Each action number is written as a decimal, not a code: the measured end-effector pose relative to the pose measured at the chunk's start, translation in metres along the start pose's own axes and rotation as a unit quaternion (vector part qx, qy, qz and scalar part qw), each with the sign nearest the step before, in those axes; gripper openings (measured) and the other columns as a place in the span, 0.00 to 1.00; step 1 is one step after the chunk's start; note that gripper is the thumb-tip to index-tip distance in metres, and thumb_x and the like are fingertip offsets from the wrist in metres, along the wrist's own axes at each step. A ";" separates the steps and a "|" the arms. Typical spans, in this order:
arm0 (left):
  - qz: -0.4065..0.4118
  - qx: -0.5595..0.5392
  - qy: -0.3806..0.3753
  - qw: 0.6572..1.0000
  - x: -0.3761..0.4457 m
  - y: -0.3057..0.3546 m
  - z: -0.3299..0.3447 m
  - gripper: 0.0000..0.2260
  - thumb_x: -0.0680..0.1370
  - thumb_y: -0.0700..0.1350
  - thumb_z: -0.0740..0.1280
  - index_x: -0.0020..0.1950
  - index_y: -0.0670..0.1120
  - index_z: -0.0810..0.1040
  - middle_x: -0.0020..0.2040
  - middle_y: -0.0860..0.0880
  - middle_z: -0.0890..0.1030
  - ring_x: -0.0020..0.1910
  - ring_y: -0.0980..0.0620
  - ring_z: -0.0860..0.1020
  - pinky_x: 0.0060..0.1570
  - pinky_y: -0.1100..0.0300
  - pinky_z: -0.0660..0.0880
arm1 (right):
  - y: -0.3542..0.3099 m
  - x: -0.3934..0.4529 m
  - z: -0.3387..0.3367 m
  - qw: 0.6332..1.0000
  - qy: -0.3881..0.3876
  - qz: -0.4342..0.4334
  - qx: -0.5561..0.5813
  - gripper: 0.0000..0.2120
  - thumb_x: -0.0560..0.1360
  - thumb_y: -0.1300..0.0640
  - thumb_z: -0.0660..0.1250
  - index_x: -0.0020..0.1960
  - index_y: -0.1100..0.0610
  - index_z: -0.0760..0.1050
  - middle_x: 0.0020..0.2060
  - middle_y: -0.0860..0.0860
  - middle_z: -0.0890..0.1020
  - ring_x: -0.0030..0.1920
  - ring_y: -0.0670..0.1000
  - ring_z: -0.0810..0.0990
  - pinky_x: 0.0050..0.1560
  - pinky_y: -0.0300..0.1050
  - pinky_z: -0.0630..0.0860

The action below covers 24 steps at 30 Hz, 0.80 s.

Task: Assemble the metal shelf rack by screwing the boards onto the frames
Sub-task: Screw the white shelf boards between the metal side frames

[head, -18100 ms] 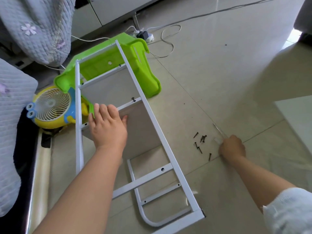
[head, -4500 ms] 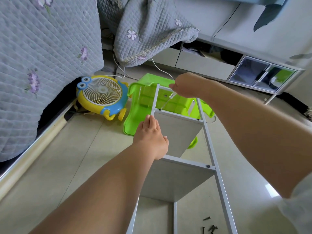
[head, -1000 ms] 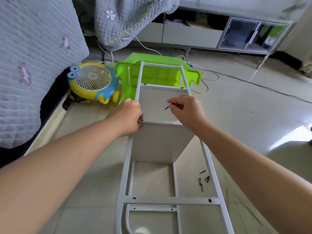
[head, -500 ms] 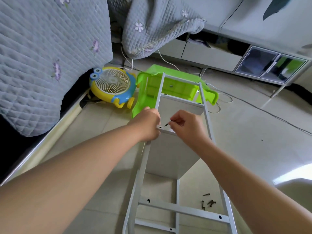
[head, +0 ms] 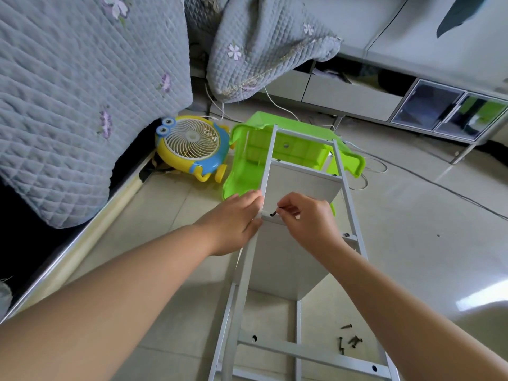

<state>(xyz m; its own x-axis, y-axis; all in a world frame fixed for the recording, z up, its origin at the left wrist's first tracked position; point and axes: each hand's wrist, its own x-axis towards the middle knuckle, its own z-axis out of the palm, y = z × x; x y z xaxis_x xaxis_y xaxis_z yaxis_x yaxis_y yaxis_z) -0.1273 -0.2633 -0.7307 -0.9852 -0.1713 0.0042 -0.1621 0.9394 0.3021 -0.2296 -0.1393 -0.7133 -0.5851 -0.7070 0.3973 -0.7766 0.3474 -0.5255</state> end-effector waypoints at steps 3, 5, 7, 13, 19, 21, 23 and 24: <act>-0.029 -0.026 0.009 0.999 -0.002 0.003 0.001 0.23 0.83 0.48 0.46 0.76 0.42 0.49 0.77 0.47 0.46 0.76 0.53 0.45 0.70 0.64 0.43 | 0.000 0.002 0.000 0.999 -0.007 -0.025 -0.039 0.04 0.70 0.66 0.68 0.43 0.62 0.81 0.38 0.55 0.84 0.39 0.56 0.82 0.43 0.45 0.76; -0.030 -0.040 0.016 0.999 -0.003 0.006 0.001 0.22 0.83 0.45 0.47 0.76 0.43 0.49 0.77 0.47 0.47 0.76 0.54 0.46 0.70 0.64 0.44 | -0.002 0.004 0.000 0.995 -0.001 -0.072 -0.071 0.03 0.68 0.66 0.68 0.41 0.61 0.80 0.34 0.54 0.84 0.35 0.55 0.82 0.37 0.44 0.76; -0.029 -0.043 0.015 0.999 -0.004 0.006 0.000 0.22 0.83 0.45 0.47 0.76 0.43 0.49 0.77 0.48 0.47 0.76 0.54 0.46 0.70 0.64 0.44 | -0.002 0.005 0.002 0.988 -0.006 -0.123 -0.096 0.03 0.64 0.65 0.68 0.36 0.60 0.79 0.29 0.52 0.82 0.27 0.54 0.80 0.28 0.42 0.76; -0.039 -0.082 0.029 0.995 -0.005 0.007 0.003 0.22 0.83 0.44 0.48 0.76 0.44 0.50 0.77 0.48 0.48 0.76 0.54 0.47 0.68 0.66 0.45 | 0.003 0.007 0.002 0.984 -0.028 -0.148 -0.097 0.02 0.62 0.65 0.67 0.33 0.61 0.78 0.27 0.53 0.81 0.26 0.55 0.79 0.25 0.45 0.77; -0.051 -0.095 0.028 0.994 -0.006 0.008 0.004 0.22 0.83 0.44 0.48 0.76 0.44 0.50 0.77 0.49 0.49 0.76 0.54 0.48 0.70 0.64 0.46 | -0.005 0.012 -0.005 0.982 -0.113 -0.083 -0.124 0.07 0.73 0.64 0.64 0.46 0.63 0.80 0.41 0.59 0.83 0.44 0.59 0.80 0.46 0.49 0.76; -0.054 -0.093 0.029 0.994 -0.007 0.009 0.004 0.22 0.83 0.44 0.48 0.76 0.44 0.49 0.77 0.49 0.49 0.75 0.55 0.49 0.69 0.65 0.47 | -0.008 0.013 -0.007 0.978 -0.141 -0.054 -0.141 0.09 0.75 0.61 0.63 0.51 0.60 0.80 0.47 0.57 0.83 0.51 0.58 0.79 0.51 0.47 0.73; -0.061 -0.106 0.030 0.992 -0.009 0.010 0.006 0.22 0.83 0.45 0.48 0.76 0.44 0.50 0.77 0.49 0.49 0.75 0.54 0.50 0.68 0.66 0.48 | -0.012 0.014 -0.008 0.976 -0.150 -0.036 -0.155 0.11 0.75 0.60 0.62 0.53 0.58 0.80 0.49 0.55 0.83 0.53 0.57 0.79 0.53 0.46 0.73; -0.065 -0.116 0.032 0.991 -0.010 0.010 0.008 0.22 0.83 0.46 0.47 0.76 0.45 0.50 0.77 0.49 0.50 0.75 0.54 0.51 0.68 0.66 0.49 | -0.012 0.016 -0.008 0.973 -0.155 -0.035 -0.165 0.11 0.76 0.59 0.61 0.54 0.57 0.80 0.50 0.56 0.83 0.54 0.57 0.79 0.53 0.46 0.73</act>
<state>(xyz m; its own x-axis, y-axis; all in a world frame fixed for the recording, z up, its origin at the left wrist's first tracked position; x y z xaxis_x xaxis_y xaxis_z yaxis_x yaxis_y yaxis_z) -0.1200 -0.2498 -0.7352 -0.9500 -0.3122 0.0097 -0.2628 0.8156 0.5155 -0.2309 -0.1498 -0.6947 -0.4687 -0.8705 0.1498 -0.8749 0.4341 -0.2148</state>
